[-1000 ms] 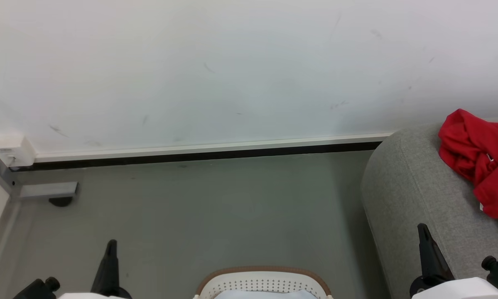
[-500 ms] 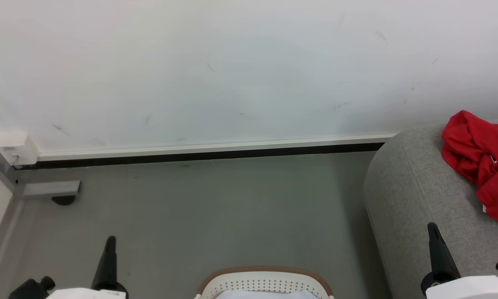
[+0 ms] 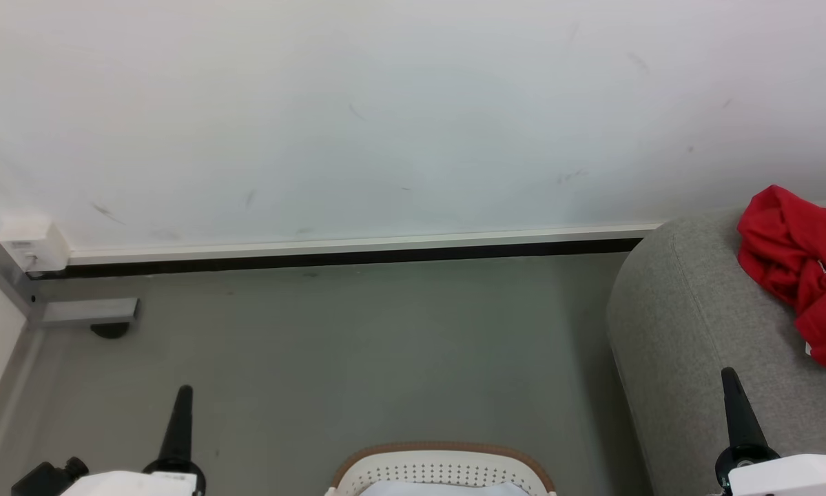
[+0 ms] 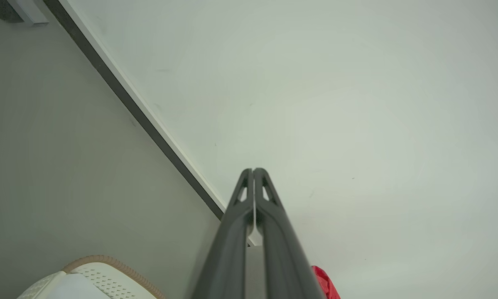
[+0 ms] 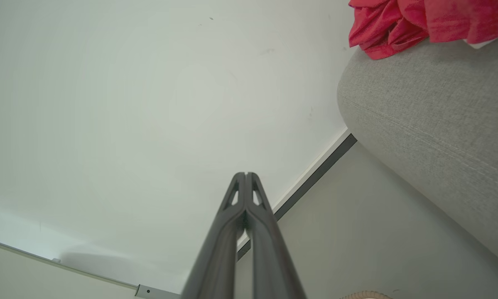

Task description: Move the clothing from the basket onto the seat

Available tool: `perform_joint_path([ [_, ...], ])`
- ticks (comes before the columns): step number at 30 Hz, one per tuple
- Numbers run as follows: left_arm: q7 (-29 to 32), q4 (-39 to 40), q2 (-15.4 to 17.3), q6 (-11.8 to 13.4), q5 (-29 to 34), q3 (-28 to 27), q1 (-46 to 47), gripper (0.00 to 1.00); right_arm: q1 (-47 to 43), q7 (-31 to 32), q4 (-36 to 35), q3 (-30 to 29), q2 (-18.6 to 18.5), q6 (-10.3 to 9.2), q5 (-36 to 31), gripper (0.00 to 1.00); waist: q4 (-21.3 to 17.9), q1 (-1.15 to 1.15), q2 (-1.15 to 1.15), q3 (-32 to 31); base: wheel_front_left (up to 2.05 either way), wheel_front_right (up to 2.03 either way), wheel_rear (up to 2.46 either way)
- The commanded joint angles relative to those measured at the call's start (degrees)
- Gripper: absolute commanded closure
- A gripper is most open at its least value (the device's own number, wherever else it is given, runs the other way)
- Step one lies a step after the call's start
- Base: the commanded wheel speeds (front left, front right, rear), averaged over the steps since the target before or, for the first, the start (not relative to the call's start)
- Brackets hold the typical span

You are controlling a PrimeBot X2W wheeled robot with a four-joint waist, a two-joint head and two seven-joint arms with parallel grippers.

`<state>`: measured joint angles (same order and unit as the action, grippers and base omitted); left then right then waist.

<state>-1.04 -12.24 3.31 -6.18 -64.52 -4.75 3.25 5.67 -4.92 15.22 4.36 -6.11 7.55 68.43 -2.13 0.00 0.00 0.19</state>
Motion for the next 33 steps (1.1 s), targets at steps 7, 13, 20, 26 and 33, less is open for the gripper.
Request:
perform_joint_path([
  [7,1.33,0.54,0.1,0.14,-4.98,-0.5,1.42,1.0,1.09,0.92,-0.75,-0.73,-0.94,-0.07,5.6,1.0,0.27,0.0,0.0,-0.03,0.0,0.0,0.0],
  [13,2.16,0.47,0.04,0.16,-8.14,-0.72,1.71,1.0,1.12,1.51,-0.87,-1.05,-1.23,-0.07,9.03,1.0,0.47,0.0,0.0,-0.05,0.0,0.0,0.0],
  [20,3.09,0.39,-0.02,0.25,-11.6,-0.95,1.98,1.0,1.15,2.18,-1.03,-1.41,-1.56,-0.08,12.89,1.0,0.71,0.0,0.0,-0.08,0.0,0.0,0.0],
  [26,3.94,0.32,-0.09,0.33,-14.55,-1.16,2.25,1.0,1.16,2.68,-1.15,-1.7,-1.87,-0.08,15.97,1.0,0.92,0.0,0.0,-0.1,0.0,0.0,0.0],
  [33,4.81,0.25,-0.15,0.38,-17.55,-1.34,2.52,1.0,1.18,3.24,-1.28,-1.99,-2.18,-0.09,19.44,1.0,1.16,0.0,0.0,-0.13,0.0,0.0,0.0],
])
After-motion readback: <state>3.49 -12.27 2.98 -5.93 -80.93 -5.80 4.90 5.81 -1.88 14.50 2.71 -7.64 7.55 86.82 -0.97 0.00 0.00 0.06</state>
